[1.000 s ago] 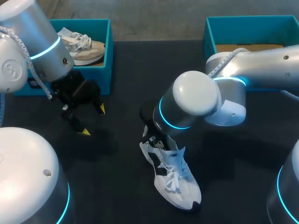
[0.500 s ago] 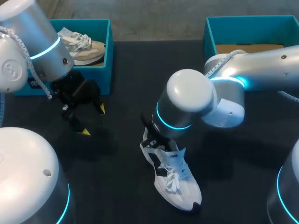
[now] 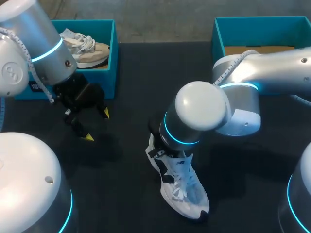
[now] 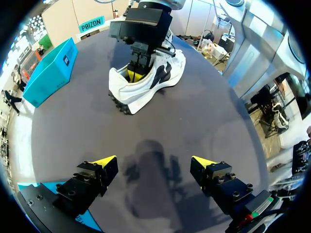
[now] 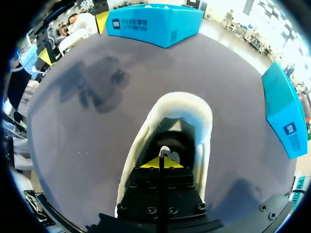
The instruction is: Take the shoe out of the shoebox, open the shoe tongue, remove and reinsert the insole, then place the shoe into the shoebox
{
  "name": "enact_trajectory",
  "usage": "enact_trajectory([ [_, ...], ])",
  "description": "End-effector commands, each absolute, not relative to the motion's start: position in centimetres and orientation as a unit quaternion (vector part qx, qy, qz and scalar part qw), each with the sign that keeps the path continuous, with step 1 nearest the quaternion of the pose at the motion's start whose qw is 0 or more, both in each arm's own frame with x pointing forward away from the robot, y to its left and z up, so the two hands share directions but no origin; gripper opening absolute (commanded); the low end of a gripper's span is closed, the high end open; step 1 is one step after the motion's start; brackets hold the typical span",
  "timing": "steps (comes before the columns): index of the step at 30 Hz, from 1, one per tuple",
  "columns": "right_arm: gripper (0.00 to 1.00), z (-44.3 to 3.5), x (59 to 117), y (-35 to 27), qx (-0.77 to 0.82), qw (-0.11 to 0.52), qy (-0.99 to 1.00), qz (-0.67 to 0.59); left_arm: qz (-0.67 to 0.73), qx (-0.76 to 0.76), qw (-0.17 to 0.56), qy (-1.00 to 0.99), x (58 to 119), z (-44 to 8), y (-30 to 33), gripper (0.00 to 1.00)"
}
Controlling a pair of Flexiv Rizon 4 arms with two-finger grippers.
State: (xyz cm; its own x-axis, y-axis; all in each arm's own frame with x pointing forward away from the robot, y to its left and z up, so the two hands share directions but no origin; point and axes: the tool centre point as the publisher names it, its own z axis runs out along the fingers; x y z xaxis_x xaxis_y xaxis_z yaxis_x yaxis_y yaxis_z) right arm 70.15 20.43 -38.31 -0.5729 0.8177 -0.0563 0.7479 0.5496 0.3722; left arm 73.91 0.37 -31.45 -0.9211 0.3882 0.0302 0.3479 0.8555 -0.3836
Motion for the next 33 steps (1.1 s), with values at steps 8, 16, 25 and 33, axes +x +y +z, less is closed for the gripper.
enact_trajectory([
  [8, 0.0, -37.9, 70.1, 19.5, 0.46, 0.088, 0.874, 0.129, 0.188, -0.191, 0.052, -0.962, 73.8, -31.4, 0.4, 1.0],
  [16, 0.0, -37.6, 68.2, 19.1, 0.473, 0.068, 0.874, 0.088, 0.188, -0.191, 0.052, -0.962, 73.8, -31.4, 0.4, 1.0],
  [25, 0.0, -37.4, 67.1, 19.0, 0.481, 0.06, 0.872, 0.067, 0.188, -0.191, 0.052, -0.962, 73.8, -31.4, 0.4, 1.0],
  [33, 0.0, -40.1, 67.6, 18.7, 0.475, 0.039, 0.875, 0.087, 0.188, -0.191, 0.052, -0.962, 73.8, -31.4, 0.4, 1.0],
])
